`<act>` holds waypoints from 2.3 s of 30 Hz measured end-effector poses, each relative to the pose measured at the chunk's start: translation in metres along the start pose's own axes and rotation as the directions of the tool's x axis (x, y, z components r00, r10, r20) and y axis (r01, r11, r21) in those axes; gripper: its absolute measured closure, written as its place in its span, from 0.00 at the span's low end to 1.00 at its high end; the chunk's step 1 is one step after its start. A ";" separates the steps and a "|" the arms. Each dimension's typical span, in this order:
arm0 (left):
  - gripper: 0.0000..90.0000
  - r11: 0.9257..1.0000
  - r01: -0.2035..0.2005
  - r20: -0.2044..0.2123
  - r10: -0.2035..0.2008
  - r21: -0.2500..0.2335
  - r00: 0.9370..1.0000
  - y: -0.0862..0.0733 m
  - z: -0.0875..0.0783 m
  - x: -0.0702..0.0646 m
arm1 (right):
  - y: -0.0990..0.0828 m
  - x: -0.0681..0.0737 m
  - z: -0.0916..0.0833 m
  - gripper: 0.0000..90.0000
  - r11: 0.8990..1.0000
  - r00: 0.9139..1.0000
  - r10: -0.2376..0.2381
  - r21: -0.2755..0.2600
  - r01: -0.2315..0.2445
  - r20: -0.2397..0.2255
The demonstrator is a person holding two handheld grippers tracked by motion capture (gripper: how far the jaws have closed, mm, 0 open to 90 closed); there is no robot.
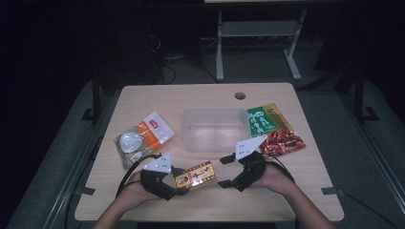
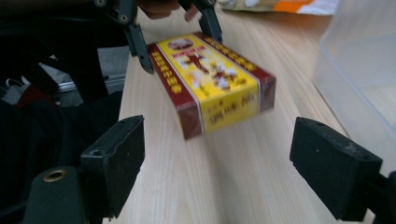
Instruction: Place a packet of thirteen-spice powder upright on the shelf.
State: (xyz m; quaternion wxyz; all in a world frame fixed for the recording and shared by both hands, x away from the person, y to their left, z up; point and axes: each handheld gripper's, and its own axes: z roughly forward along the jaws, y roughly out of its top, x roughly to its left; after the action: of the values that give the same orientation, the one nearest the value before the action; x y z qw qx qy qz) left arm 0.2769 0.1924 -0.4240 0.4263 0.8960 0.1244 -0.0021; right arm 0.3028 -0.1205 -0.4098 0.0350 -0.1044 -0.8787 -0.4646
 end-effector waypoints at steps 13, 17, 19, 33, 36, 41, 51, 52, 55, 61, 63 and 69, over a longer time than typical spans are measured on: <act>0.36 0.999 -0.041 0.045 0.042 -0.019 0.998 0.003 0.002 -0.004 | 0.013 -0.003 0.020 0.20 0.997 0.995 -0.072 0.016 0.073 -0.063; 0.36 0.999 -0.048 0.049 0.049 -0.023 0.998 0.004 0.002 -0.005 | 0.013 -0.001 0.023 0.24 0.997 0.994 -0.081 0.013 0.083 -0.076; 0.36 0.998 -0.050 0.050 0.052 -0.028 0.997 0.004 0.002 -0.005 | 0.013 0.000 0.024 0.25 0.996 0.992 -0.089 0.010 0.090 -0.086; 0.36 0.996 -0.087 0.090 0.089 -0.030 0.992 0.003 0.003 -0.005 | 0.010 0.007 0.025 0.33 0.990 0.986 -0.137 0.025 0.139 -0.091; 0.36 0.995 -0.086 0.112 0.090 -0.040 0.990 0.001 0.003 -0.004 | 0.011 0.011 0.023 0.34 0.990 0.985 -0.141 0.017 0.143 -0.100; 0.35 0.995 -0.088 0.121 0.092 -0.042 0.988 -0.001 0.005 -0.003 | 0.010 0.013 0.023 0.35 0.988 0.984 -0.153 0.013 0.155 -0.093; 0.26 0.998 -0.058 0.083 0.061 -0.036 0.995 -0.007 0.001 0.000 | 0.011 0.012 0.018 0.35 0.992 0.988 -0.130 -0.011 0.129 -0.085; 0.25 0.998 -0.048 0.080 0.051 -0.035 0.995 -0.008 0.000 0.000 | 0.011 0.010 0.017 0.35 0.991 0.989 -0.132 -0.009 0.132 -0.073; 0.23 0.998 -0.045 0.057 0.047 -0.036 0.997 -0.011 -0.005 0.002 | 0.010 0.010 0.012 0.35 0.993 0.991 -0.122 -0.002 0.122 -0.050; 0.23 1.000 -0.021 -0.011 0.021 -0.012 1.000 -0.019 -0.011 0.006 | 0.007 0.009 0.005 0.35 0.995 0.995 -0.097 -0.006 0.097 -0.013; 0.23 1.000 -0.011 -0.029 0.011 -0.002 1.000 -0.021 -0.012 0.006 | 0.006 0.007 0.004 0.35 0.996 0.996 -0.093 -0.002 0.093 -0.004; 0.20 0.999 0.054 -0.044 -0.054 0.002 0.998 -0.023 -0.015 0.010 | 0.003 0.005 -0.002 0.35 0.997 0.997 -0.077 0.001 0.077 0.026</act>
State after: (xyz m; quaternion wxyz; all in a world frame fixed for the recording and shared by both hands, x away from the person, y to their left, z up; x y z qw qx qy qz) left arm 0.2800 0.2196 -0.4332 0.4216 0.8929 0.1580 0.0058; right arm 0.2985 -0.1194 -0.4051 0.0056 -0.0767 -0.8824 -0.4642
